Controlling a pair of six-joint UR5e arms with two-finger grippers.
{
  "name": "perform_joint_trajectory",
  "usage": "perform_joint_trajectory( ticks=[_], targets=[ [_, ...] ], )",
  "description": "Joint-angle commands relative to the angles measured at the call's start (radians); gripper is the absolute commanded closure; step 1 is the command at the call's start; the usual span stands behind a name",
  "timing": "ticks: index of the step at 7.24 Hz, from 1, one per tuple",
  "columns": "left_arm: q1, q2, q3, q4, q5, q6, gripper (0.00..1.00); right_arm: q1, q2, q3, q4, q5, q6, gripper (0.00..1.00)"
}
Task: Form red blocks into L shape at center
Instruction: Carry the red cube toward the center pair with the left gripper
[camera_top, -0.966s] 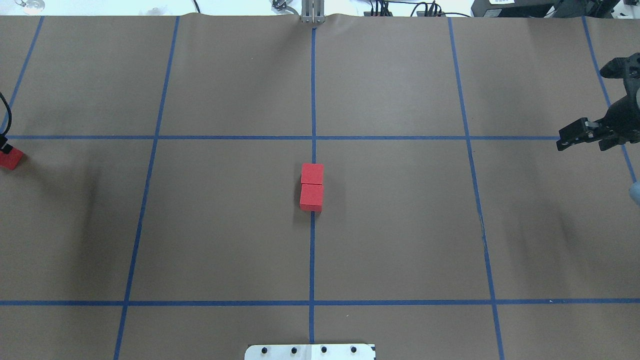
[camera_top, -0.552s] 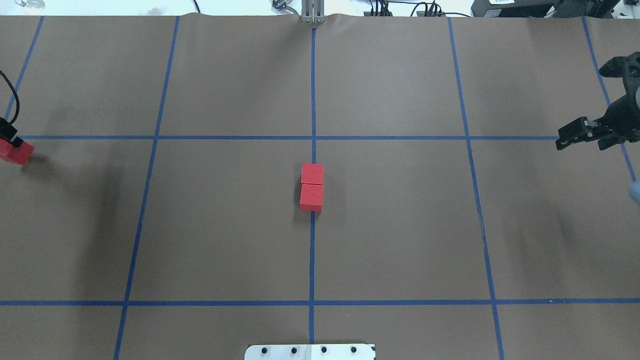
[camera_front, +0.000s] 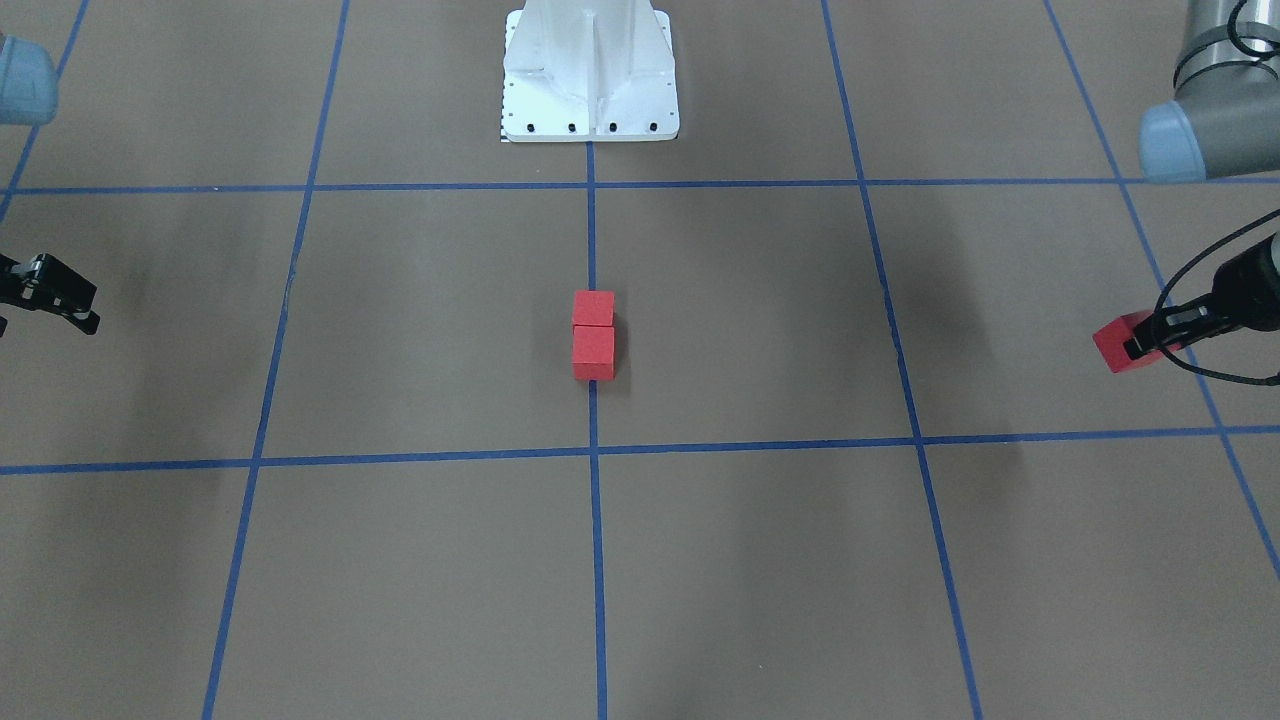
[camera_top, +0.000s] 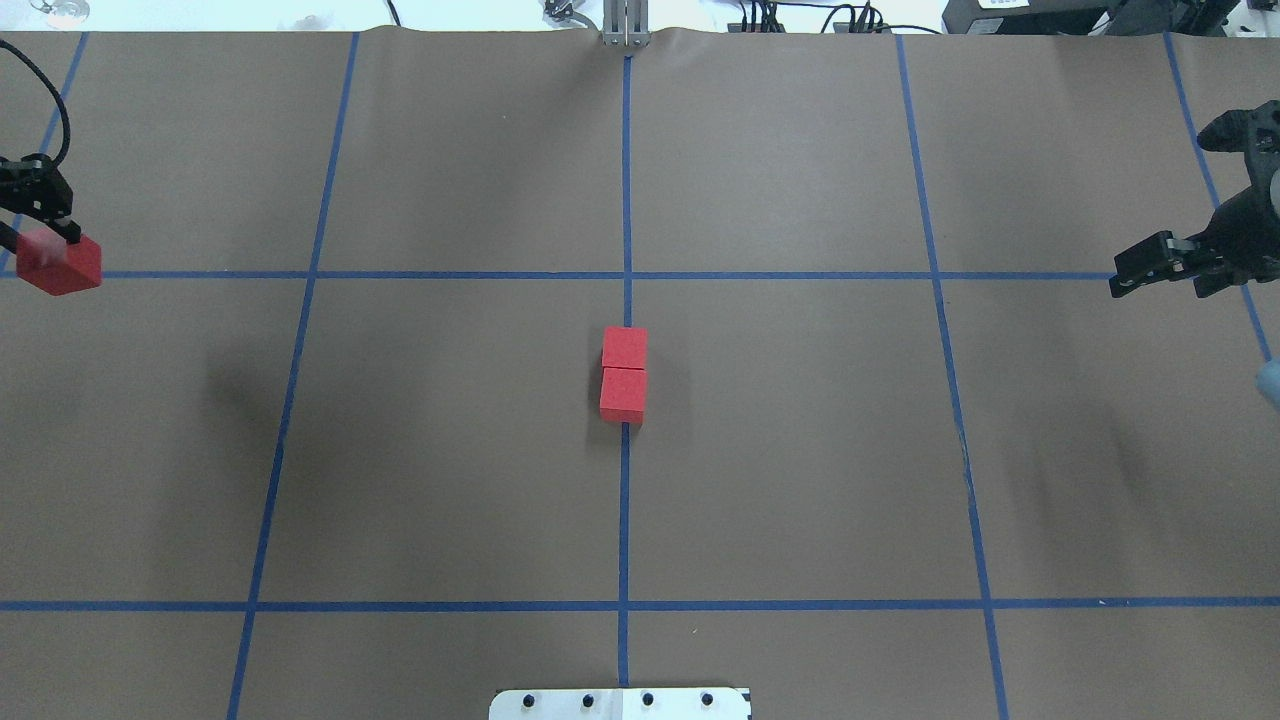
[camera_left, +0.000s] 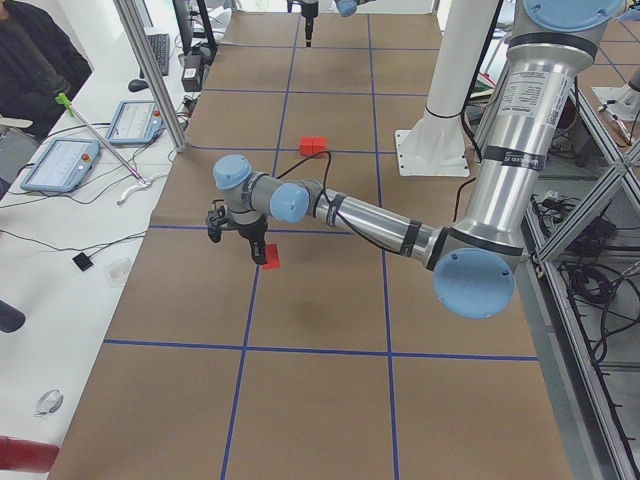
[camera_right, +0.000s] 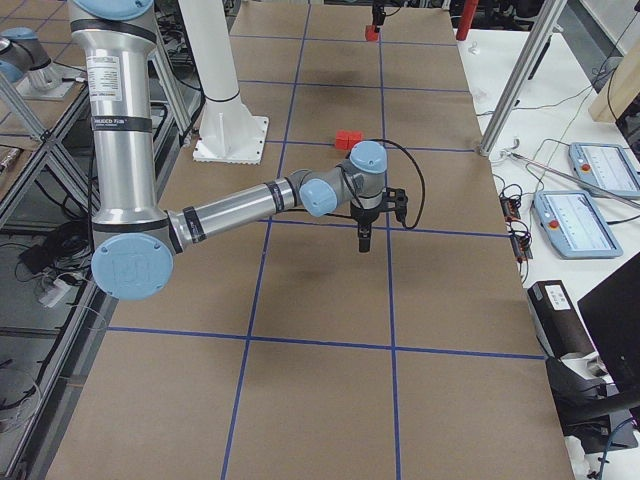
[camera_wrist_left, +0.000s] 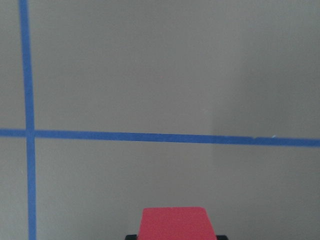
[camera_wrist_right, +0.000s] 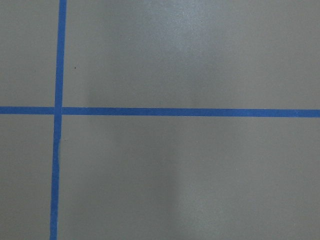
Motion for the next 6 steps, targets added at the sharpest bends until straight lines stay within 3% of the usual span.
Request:
perform_joint_trajectory(
  ticks=[1, 3, 4, 5, 6],
  targets=[
    [0.157, -0.094, -0.083, 0.051, 0.021, -0.434, 1.00, 0.000, 0.004, 0.001, 0.002, -0.002, 0.002, 0.00],
    [0.390, -0.272, -0.092, 0.110, 0.149, -0.897, 1.00, 0.000, 0.006, 0.003, 0.006, -0.002, 0.002, 0.00],
    [0.479, -0.334, -0.082, 0.116, 0.165, -1.047, 1.00, 0.000, 0.007, -0.005, 0.006, -0.003, 0.000, 0.00],
    [0.536, -0.386, -0.060, 0.119, 0.250, -1.135, 1.00, 0.000, 0.009, -0.007, 0.006, -0.005, 0.000, 0.00],
    [0.546, -0.464, 0.031, 0.117, 0.268, -1.247, 1.00, 0.000, 0.010, -0.007, 0.006, -0.005, 0.000, 0.00]
  ],
)
